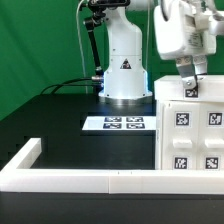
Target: Assemble cabinet
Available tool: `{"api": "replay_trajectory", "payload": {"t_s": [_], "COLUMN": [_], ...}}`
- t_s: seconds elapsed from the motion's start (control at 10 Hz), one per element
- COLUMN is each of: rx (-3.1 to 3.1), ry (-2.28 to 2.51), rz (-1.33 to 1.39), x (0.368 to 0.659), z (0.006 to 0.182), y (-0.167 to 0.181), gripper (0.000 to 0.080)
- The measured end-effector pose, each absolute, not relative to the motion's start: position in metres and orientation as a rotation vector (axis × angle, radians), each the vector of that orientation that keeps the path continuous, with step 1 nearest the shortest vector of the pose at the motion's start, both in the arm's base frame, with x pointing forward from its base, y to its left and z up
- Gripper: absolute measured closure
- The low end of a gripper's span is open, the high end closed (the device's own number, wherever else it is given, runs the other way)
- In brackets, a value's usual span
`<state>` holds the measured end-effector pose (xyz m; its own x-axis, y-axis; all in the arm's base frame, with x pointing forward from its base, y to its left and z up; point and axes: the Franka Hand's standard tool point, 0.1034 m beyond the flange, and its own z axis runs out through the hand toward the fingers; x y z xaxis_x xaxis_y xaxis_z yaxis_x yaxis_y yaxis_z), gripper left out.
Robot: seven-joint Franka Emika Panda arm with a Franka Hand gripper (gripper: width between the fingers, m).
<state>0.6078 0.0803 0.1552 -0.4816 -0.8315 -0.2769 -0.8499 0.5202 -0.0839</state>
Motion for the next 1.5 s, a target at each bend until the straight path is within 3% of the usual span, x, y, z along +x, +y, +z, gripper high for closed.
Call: {"api": "replay_trajectory", "payload": {"t_s": [0.3,0.4,0.5,0.6,0.9,1.2,1.5], "rx": [-1.383,-1.386,-1.463,-1.498,-1.535,-1.648,-2.143], "ry": [2.480,2.478,2.426,2.383,2.302,2.234,1.816], "rz": [0.111,0.112,0.109,0.116,0.086,0.072,0.090], "x": [0.609,0.609,0.609,0.610,0.615,0.614,0.616], "z": [0.155,0.155,0.158,0.162,0.179,0.174,0.179], "y": [0.080,0.080,0.080,0.081,0.087,0.087,0.087], "gripper": [0.0215,0.0085,0.0085,0.0015,0.0002,0.0003,0.0003]}}
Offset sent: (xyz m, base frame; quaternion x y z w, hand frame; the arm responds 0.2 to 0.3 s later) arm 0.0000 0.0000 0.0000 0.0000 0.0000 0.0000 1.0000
